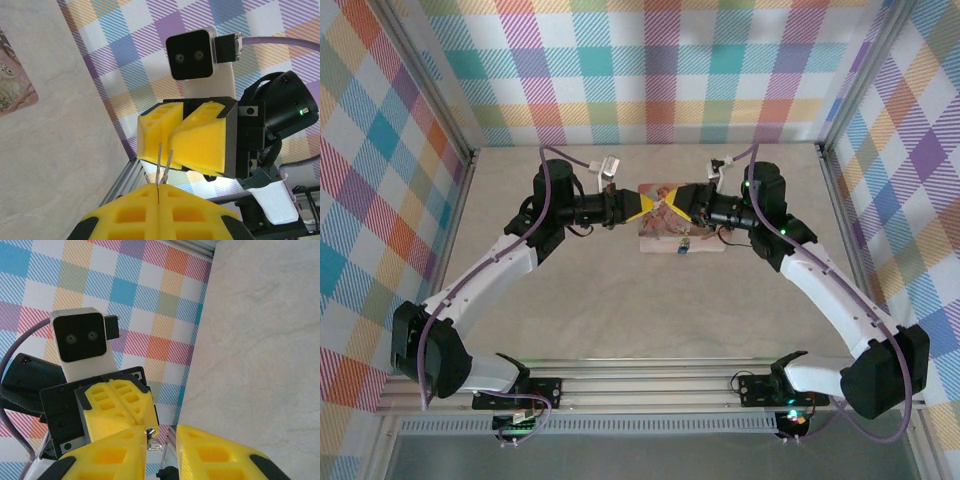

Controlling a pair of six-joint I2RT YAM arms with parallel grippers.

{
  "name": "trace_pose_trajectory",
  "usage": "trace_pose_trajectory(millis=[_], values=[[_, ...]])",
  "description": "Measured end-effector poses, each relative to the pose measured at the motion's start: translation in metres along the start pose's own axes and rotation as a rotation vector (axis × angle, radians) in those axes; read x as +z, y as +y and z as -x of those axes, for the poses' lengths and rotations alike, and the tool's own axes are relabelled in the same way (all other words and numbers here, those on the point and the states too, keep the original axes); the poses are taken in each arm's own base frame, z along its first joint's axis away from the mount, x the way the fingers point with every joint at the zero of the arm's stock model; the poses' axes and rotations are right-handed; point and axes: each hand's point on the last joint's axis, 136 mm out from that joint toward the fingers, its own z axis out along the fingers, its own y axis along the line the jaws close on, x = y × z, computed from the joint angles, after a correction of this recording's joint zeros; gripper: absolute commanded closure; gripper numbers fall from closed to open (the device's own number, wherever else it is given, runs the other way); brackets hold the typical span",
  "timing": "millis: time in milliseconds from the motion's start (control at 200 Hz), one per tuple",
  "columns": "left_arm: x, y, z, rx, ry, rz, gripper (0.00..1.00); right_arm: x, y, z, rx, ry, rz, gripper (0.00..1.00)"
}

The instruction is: Unlock the padlock with the key

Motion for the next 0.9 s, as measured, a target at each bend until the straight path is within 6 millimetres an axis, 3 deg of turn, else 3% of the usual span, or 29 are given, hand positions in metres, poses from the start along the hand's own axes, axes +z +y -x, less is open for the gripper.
trace_pose_trajectory(millis=[900], values=[[-0.004, -0.011, 0.001, -0.01, -0.016, -0.033, 1.0, 0.006, 0.0, -0.002, 0.018, 0.031, 0.025, 0.66]])
